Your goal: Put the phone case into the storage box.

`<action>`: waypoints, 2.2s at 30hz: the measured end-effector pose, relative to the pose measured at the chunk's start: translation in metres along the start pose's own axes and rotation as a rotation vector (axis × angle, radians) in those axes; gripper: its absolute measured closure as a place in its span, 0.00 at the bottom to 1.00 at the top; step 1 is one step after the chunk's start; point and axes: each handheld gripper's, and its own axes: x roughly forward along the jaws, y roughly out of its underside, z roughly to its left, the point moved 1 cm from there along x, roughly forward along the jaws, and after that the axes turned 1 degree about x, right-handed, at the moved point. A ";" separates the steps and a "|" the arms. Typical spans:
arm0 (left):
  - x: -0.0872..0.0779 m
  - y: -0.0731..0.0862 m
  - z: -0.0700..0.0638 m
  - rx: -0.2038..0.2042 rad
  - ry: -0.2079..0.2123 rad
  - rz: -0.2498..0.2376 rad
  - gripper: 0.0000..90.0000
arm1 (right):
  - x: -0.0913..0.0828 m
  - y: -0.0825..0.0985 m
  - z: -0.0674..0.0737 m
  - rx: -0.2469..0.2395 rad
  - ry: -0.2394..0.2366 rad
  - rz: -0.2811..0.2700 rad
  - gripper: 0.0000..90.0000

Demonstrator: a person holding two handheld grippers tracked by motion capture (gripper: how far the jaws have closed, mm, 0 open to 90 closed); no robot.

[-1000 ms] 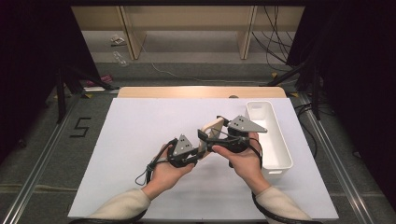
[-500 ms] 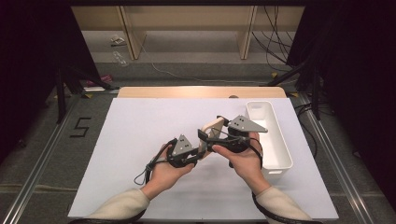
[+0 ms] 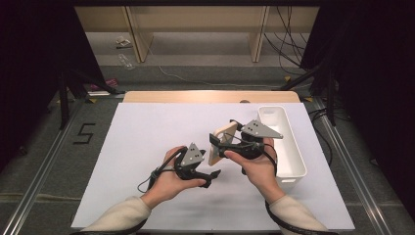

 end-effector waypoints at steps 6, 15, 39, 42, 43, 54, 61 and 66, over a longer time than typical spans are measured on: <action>-0.008 0.002 0.003 0.035 0.014 0.045 0.00 | -0.001 -0.001 -0.001 -0.001 0.004 -0.005 0.14; -0.022 0.011 0.012 0.036 -0.009 0.057 0.00 | -0.003 -0.004 -0.004 0.001 0.016 -0.010 0.14; -0.066 0.037 0.036 0.023 -0.063 0.054 0.00 | -0.016 -0.016 -0.017 0.007 0.068 -0.049 0.13; -0.070 0.040 0.038 0.025 -0.071 0.062 0.00 | -0.018 -0.018 -0.021 0.008 0.078 -0.057 0.13; -0.071 0.041 0.038 0.022 -0.071 0.062 0.00 | -0.019 -0.019 -0.022 0.008 0.083 -0.060 0.13; -0.077 0.048 0.043 -0.002 -0.089 0.066 0.00 | -0.027 -0.026 -0.030 0.014 0.114 -0.074 0.14; -0.077 0.049 0.044 -0.003 -0.089 0.069 0.00 | -0.032 -0.030 -0.036 0.013 0.139 -0.078 0.13; -0.077 0.050 0.045 -0.008 -0.091 0.069 0.00 | -0.035 -0.032 -0.040 0.016 0.160 -0.078 0.13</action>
